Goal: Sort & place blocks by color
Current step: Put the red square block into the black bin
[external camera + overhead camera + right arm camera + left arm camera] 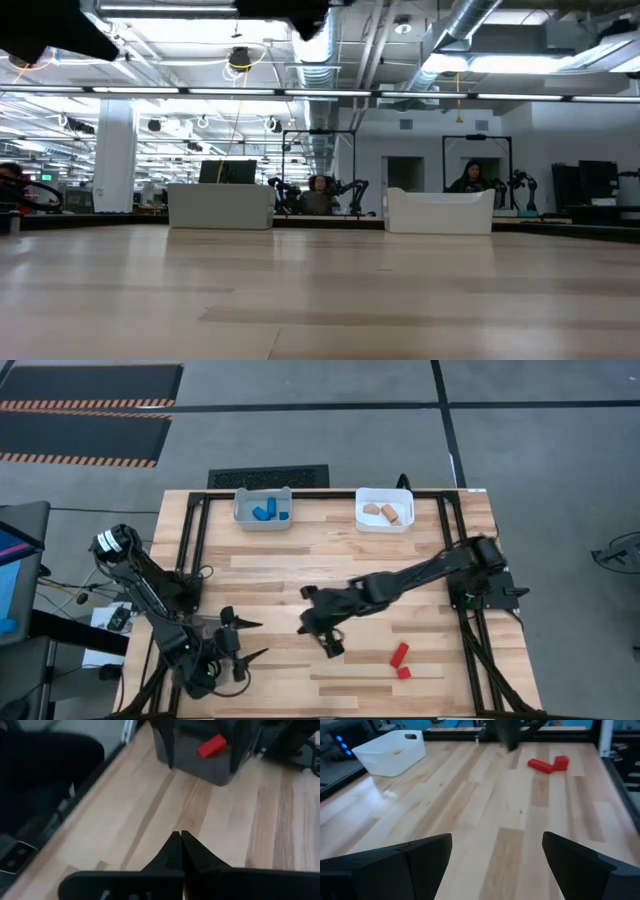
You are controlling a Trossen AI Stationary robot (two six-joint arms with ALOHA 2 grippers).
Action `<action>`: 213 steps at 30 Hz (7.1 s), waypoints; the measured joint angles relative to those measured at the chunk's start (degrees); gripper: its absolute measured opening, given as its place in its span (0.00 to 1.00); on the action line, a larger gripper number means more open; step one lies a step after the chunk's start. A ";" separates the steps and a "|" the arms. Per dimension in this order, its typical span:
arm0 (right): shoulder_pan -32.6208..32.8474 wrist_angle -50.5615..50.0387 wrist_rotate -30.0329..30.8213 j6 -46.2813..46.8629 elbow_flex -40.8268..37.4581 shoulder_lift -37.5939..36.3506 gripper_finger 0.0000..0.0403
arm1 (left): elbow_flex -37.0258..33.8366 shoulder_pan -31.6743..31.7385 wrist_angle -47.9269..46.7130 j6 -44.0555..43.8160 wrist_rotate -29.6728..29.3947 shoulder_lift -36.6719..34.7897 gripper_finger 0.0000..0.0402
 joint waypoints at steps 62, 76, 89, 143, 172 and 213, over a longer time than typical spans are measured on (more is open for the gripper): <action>35.74 -28.71 10.51 62.70 -27.65 -13.61 0.59 | -1.79 32.44 55.36 49.42 41.13 17.20 0.76; 34.16 -24.76 9.98 56.19 -25.03 -7.51 0.61 | -1.79 33.88 55.79 49.42 40.77 17.16 0.76; 33.05 -23.06 9.87 54.88 -25.03 -7.53 0.44 | -1.77 34.25 55.81 49.42 42.01 17.16 0.76; 32.22 -22.15 9.43 56.55 -25.44 -7.53 0.52 | -1.73 24.58 28.73 41.41 21.98 -1.41 0.76; 23.63 3.83 21.74 32.45 -25.44 -7.48 0.35 | -1.75 17.72 50.81 44.48 24.05 13.94 0.76; 1.84 49.92 8.68 17.12 2.75 26.20 0.36 | -1.75 -1.95 -6.67 7.81 16.43 -11.14 0.76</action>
